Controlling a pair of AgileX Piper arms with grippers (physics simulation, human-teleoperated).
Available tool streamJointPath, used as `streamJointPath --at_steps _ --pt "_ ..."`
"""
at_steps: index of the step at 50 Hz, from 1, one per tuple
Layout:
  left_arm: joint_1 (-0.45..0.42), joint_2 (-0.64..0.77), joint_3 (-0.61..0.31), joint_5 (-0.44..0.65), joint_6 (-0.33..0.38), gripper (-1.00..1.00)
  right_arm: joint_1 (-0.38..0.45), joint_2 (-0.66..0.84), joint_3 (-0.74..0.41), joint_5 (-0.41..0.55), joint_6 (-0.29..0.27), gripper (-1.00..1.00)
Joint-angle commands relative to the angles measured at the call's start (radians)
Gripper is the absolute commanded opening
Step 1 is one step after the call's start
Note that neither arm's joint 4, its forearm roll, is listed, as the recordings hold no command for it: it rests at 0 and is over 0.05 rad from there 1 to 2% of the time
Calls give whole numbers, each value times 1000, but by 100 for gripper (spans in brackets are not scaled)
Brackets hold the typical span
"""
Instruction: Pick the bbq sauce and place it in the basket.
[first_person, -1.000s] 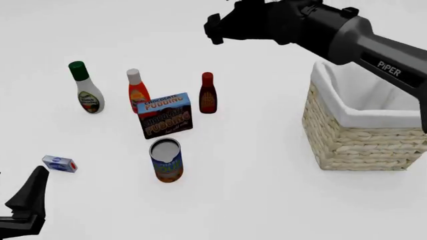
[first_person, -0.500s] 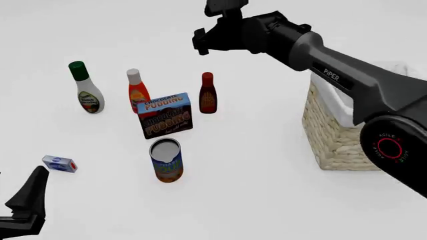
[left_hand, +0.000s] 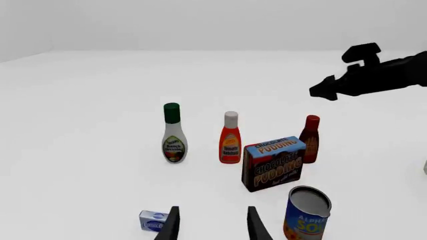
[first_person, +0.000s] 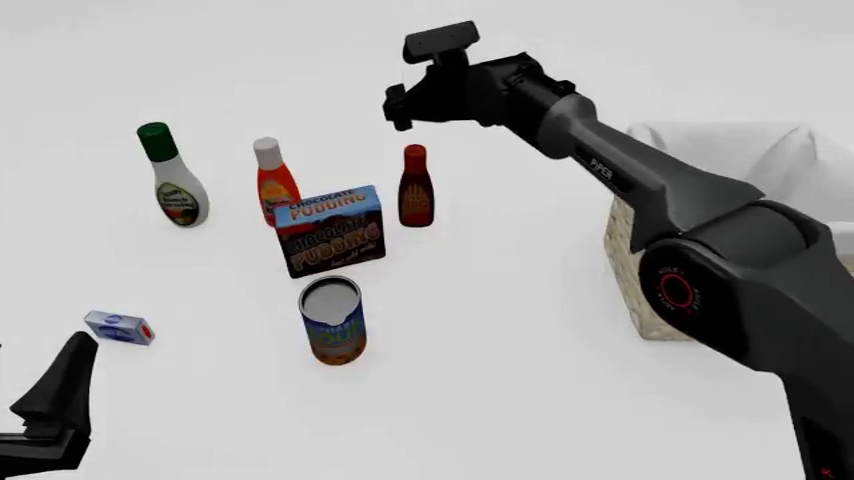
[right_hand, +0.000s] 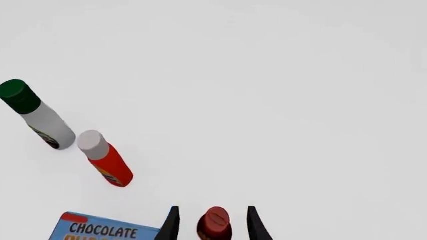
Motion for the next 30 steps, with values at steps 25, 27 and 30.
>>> streamJointPath --at_steps 25,27,30 --pt "0 0 0 0 0 100 -11 130 -75 52 2 100" --pt "0 0 0 0 0 100 -11 131 -74 54 2 100" --pt "0 0 0 0 0 100 -10 125 -54 50 1 100"
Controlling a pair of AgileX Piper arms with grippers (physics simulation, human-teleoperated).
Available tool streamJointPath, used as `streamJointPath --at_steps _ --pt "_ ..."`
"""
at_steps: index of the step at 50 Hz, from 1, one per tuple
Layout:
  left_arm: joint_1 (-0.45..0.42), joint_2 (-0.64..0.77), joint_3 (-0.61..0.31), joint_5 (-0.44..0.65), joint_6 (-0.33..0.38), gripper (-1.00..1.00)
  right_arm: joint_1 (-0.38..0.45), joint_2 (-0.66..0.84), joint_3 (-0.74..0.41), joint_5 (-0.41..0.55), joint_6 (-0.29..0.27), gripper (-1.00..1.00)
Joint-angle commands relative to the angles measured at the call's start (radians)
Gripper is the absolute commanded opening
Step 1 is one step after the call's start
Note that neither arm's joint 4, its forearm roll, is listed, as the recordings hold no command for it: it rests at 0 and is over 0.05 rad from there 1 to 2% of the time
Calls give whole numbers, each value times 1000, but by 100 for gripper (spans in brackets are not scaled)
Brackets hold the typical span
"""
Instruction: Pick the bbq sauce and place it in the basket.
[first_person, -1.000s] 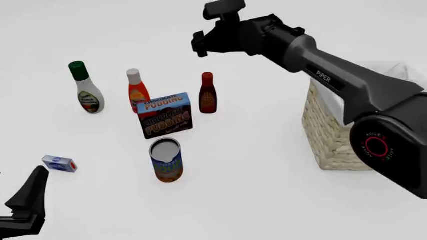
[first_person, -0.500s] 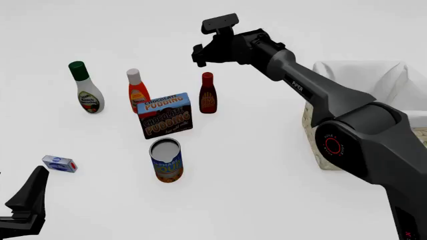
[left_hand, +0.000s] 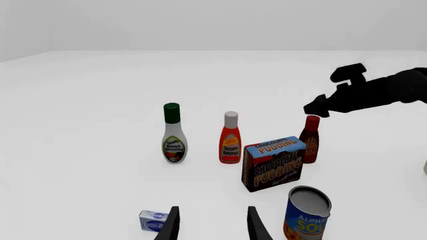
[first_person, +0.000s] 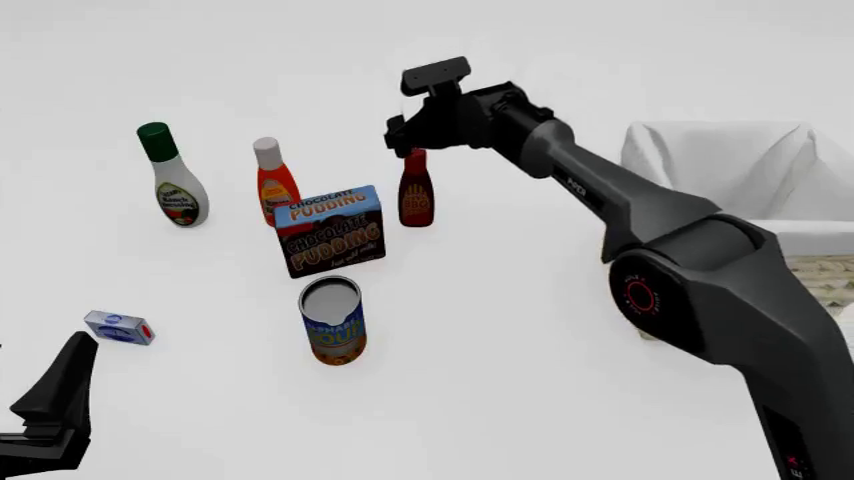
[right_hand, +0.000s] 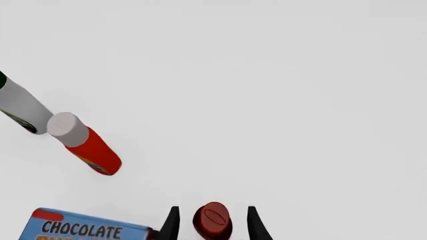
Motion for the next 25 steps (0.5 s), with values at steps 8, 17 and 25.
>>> streamJointPath --at_steps 8,17,25 --pt "0 0 0 0 0 100 -9 3 51 -6 -8 100" --pt "0 0 0 0 0 100 -9 5 68 -12 -5 100" --pt "0 0 0 0 0 100 -5 14 69 -7 -4 100"
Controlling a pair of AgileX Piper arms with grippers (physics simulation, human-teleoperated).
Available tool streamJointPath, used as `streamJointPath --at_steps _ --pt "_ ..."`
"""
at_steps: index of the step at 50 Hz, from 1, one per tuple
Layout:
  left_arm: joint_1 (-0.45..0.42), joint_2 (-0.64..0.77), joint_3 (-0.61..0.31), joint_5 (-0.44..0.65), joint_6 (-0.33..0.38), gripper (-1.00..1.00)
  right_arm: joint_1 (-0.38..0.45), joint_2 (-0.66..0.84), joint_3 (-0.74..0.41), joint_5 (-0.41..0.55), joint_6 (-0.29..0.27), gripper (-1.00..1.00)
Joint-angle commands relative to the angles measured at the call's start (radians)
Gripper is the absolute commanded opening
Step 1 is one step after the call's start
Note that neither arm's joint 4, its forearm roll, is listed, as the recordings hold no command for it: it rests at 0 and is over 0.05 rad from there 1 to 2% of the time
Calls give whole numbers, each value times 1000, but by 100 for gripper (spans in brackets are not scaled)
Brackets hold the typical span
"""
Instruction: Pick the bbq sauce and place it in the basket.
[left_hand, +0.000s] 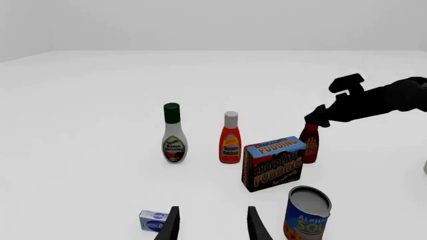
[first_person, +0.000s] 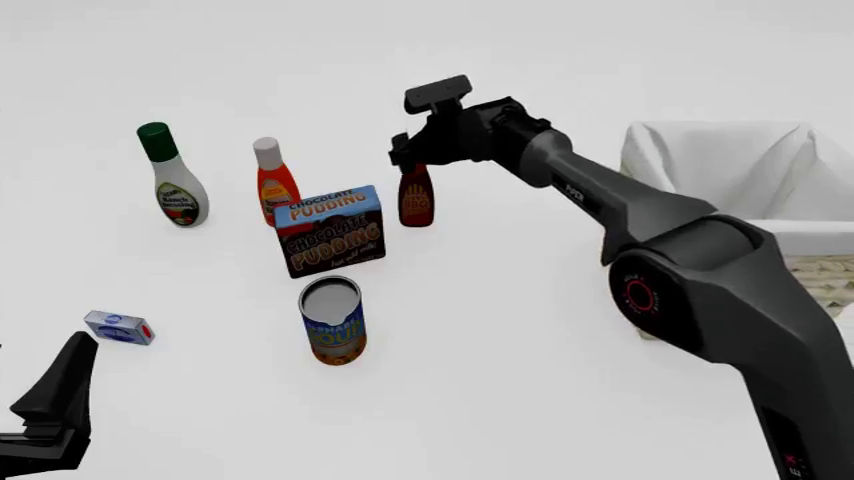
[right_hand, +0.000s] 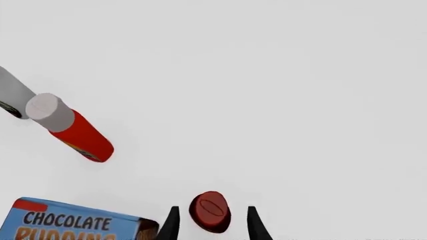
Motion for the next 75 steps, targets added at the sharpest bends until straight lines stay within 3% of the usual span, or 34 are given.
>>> streamJointPath --at_steps 1,30,45,46,75 --pt "0 0 0 0 0 100 0 10 7 2 1 100" --pt "0 0 0 0 0 100 -3 121 -161 70 -5 100" --pt "0 0 0 0 0 100 4 137 -173 75 -2 100" --pt "0 0 0 0 0 100 0 133 -168 69 -6 -100" --pt "0 0 0 0 0 100 1 30 -61 22 -25 -100"
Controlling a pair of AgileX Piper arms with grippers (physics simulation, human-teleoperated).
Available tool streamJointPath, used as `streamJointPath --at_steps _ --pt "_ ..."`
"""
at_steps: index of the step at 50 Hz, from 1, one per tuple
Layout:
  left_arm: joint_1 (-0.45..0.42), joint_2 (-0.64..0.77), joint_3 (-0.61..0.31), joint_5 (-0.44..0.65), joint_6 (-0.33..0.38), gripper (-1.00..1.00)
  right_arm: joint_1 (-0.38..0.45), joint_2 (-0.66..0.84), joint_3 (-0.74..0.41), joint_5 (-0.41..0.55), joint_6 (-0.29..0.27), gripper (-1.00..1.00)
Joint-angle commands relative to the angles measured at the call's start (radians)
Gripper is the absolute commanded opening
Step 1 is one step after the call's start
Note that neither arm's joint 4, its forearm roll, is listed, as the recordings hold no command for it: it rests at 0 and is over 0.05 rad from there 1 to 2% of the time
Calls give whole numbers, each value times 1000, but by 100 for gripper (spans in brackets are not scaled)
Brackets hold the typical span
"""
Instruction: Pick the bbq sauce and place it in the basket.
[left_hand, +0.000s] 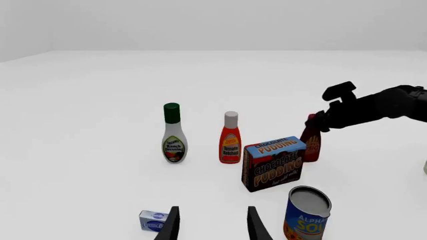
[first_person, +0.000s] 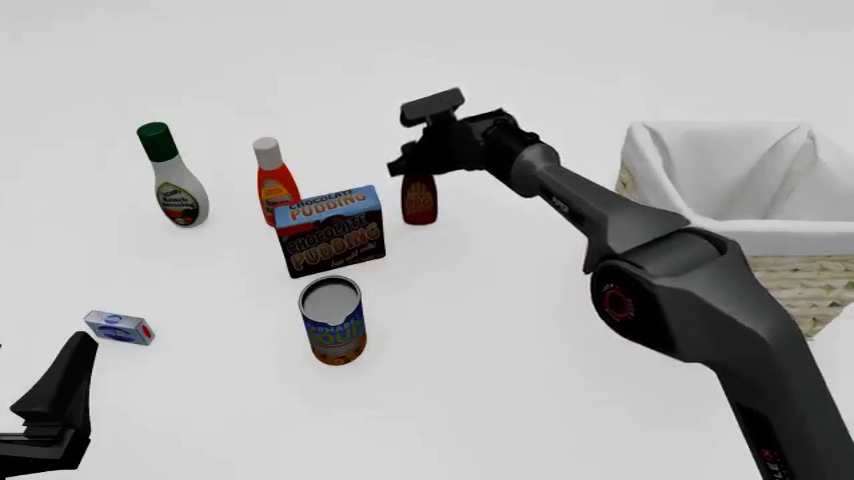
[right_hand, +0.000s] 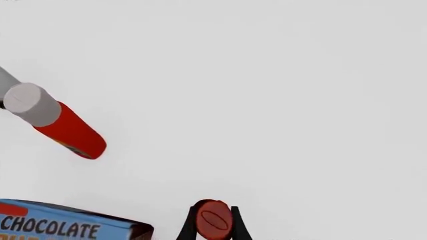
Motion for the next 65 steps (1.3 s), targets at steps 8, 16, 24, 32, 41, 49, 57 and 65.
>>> streamJointPath --at_steps 8,16,24,32,41,49,57,65 --pt "0 0 0 0 0 100 -6 -84 24 7 -8 -100" --pt "0 0 0 0 0 100 -12 -151 56 17 -20 -100" --pt "0 0 0 0 0 100 -5 -205 32 58 -35 -100" --pt "0 0 0 0 0 100 2 -298 113 48 -45 -100" --pt "0 0 0 0 0 100 8 -405 206 35 -60 -100" --pt "0 0 0 0 0 100 12 -480 269 30 -70 -100" --pt "0 0 0 0 0 100 8 -544 299 35 -86 -100" --pt "0 0 0 0 0 100 3 -626 359 33 -100 -100"
